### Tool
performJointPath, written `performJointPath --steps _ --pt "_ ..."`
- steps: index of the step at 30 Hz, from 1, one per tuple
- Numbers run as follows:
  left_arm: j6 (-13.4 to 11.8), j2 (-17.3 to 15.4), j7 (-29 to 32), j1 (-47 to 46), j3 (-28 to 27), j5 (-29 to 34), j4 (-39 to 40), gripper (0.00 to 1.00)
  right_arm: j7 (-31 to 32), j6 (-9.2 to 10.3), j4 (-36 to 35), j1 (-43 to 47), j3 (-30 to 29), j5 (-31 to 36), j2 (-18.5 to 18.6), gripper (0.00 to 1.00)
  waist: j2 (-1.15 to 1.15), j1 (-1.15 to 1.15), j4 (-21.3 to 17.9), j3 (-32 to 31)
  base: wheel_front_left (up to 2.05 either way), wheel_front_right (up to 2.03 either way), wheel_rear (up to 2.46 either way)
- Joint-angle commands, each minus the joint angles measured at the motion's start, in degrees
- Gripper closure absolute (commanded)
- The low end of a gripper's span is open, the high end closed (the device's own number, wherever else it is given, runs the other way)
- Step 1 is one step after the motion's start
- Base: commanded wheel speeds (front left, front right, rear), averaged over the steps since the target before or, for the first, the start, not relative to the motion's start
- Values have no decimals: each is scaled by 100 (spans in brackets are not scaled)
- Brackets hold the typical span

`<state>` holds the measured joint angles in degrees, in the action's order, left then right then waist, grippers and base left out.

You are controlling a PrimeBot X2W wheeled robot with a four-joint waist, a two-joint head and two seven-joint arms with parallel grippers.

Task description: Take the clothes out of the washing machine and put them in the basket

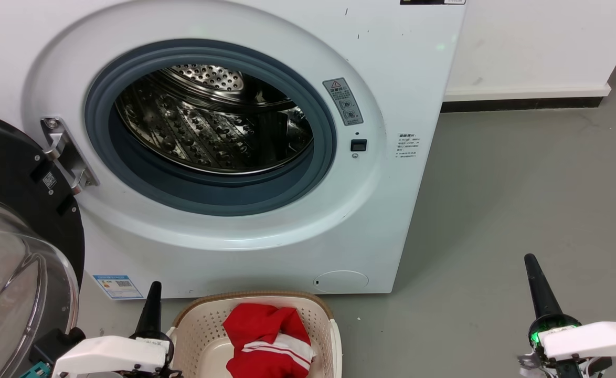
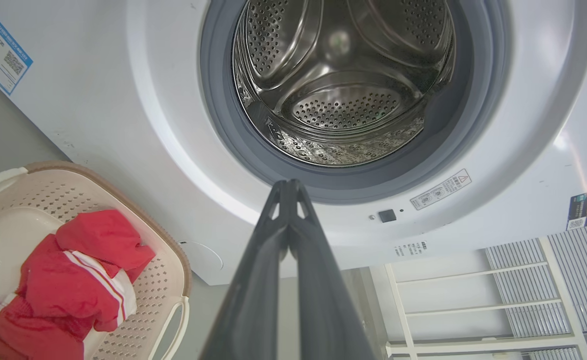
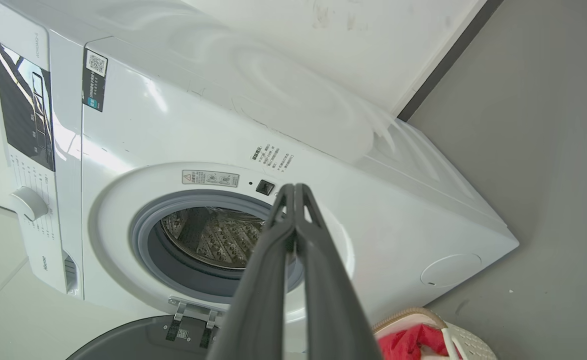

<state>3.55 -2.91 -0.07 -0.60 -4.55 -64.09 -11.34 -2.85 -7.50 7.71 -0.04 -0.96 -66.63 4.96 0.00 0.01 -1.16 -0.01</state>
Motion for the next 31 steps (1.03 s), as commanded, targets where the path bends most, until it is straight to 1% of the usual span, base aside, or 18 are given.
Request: performJointPath --steps 1,31 --pt "52 1 51 -160 -41 -193 17 100 58 1 22 -126 -23 -210 32 100 0 -1 4 1 0 0 0" --pt "267 4 426 -427 -141 -1778 -161 100 464 1 389 -428 -184 -1765 4 100 0 -1 64 11 0 0 0"
